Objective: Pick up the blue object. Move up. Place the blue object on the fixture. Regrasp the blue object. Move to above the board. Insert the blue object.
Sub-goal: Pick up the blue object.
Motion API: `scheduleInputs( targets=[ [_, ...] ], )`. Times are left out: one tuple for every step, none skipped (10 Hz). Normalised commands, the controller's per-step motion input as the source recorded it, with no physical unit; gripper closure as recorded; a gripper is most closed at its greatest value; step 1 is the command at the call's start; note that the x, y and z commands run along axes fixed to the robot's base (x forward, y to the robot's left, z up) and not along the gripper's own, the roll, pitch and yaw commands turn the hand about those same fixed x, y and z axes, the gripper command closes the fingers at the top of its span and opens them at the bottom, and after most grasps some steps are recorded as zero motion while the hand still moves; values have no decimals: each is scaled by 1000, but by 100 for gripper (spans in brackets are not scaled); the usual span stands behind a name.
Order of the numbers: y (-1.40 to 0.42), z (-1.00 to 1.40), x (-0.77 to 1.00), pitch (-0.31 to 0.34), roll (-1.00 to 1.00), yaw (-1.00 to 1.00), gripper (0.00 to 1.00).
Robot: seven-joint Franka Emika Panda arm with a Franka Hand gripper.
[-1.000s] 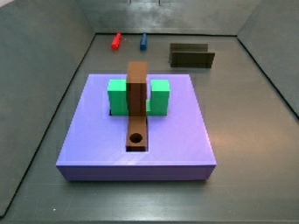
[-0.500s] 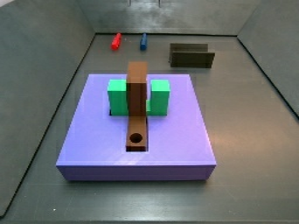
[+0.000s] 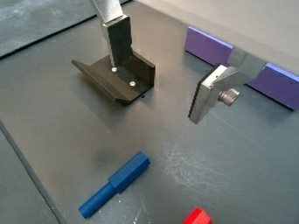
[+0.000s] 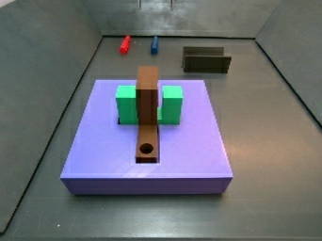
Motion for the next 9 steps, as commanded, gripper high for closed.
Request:
scheduleInputs(
  targets=[
    [0,-163,100,-26,-124,0,0],
    [0,-149,71,-31,-129,0,0],
    [0,-137,23,-43,-127,0,0],
    [0,-143,14,-50,-123,0,0],
    [0,-160,86,-31,-123,0,0],
    [11,-180,51,-46,-123,0,0],
    [40,-163,49,-44,-134,-9,0],
    [60,-134,0,-50,-143,-20,0],
    [100,-149,26,-46,-150,-60,0]
  ],
)
